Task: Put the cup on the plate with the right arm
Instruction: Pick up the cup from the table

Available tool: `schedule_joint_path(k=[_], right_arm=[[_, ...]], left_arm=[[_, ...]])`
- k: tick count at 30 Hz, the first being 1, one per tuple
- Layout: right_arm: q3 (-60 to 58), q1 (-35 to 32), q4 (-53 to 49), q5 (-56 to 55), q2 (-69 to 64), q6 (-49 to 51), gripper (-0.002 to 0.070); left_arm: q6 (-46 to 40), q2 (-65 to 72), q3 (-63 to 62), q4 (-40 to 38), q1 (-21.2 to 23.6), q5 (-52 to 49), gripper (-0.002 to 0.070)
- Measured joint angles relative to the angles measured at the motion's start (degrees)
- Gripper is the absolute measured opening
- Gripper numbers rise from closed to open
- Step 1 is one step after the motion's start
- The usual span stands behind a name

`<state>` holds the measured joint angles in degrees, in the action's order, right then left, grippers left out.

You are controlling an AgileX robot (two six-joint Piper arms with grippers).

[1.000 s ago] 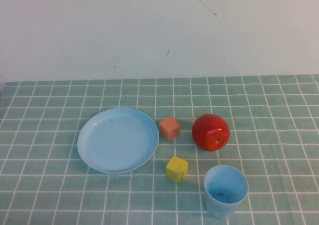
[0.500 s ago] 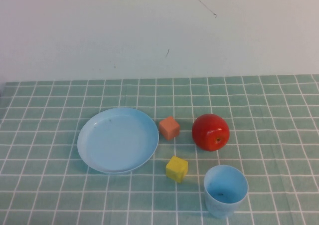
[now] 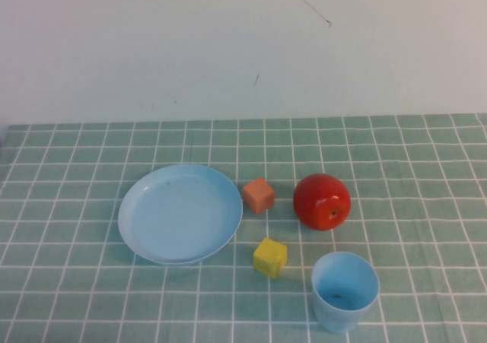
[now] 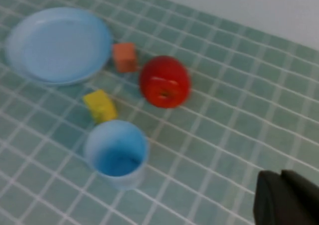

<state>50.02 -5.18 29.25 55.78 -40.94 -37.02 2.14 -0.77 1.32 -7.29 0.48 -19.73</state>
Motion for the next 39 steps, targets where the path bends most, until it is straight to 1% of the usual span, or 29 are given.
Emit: schedule_joint_path(k=[2,4,6,8,10,12,17,22,24,28,30,32,35,36,39], right_arm=[[0.22,0.0,7.24,2.08,-3.8,-5.98,-0.0002],[0.53,0.0,11.82,4.47,-8.07,-9.13,-0.0002],[2.08,0.0,14.16,8.54,-13.64,-11.38,-0.0002],[4.31,1.62,14.66,11.99,-19.26,-12.72,-0.0002],[6.4,4.42,12.91,12.92,-23.23,-12.71,-0.0002],[8.64,8.95,9.05,13.18,-25.77,-10.61,-0.0002],[13.14,20.71,-3.08,11.29,-30.9,-0.5,-0.0002],[15.66,28.51,-8.28,9.47,-37.28,6.6,-0.0001],[17.06,31.35,-10.41,9.47,-40.84,8.09,0.0013],[20.34,35.62,-16.35,8.17,-47.82,12.2,0.009],[22.34,36.31,-18.34,7.47,-50.94,15.42,0.016],[24.63,36.4,-19.32,6.83,-54.27,17.75,0.025],[27.42,36.4,-19.88,6.58,-58.33,18.83,0.0354],[28.0,36.4,-19.89,6.58,-59.5,18.94,0.0372],[28.75,36.4,-20.02,6.22,-62.25,19.16,0.0393]], left_arm=[[0.0,0.0,0.0,0.0,0.0,0.0,-0.0003],[0.0,0.0,0.0,0.0,0.0,0.0,-0.0003],[0.0,0.0,0.0,0.0,0.0,0.0,-0.0003],[0.0,0.0,0.0,0.0,0.0,0.0,-0.0003],[0.0,0.0,0.0,0.0,0.0,0.0,-0.0003],[0.0,0.0,0.0,0.0,0.0,0.0,-0.0003],[0.0,0.0,0.0,0.0,0.0,0.0,-0.0003],[0.0,0.0,0.0,0.0,0.0,0.0,-0.0003],[0.0,0.0,0.0,0.0,0.0,0.0,-0.0003],[0.0,0.0,0.0,0.0,0.0,0.0,-0.0003],[0.0,0.0,0.0,0.0,0.0,0.0,-0.0003],[0.0,0.0,0.0,0.0,0.0,0.0,-0.0003],[0.0,0.0,0.0,0.0,0.0,0.0,-0.0003],[0.0,0.0,0.0,0.0,0.0,0.0,-0.0003],[0.0,0.0,0.0,0.0,0.0,0.0,-0.0003]])
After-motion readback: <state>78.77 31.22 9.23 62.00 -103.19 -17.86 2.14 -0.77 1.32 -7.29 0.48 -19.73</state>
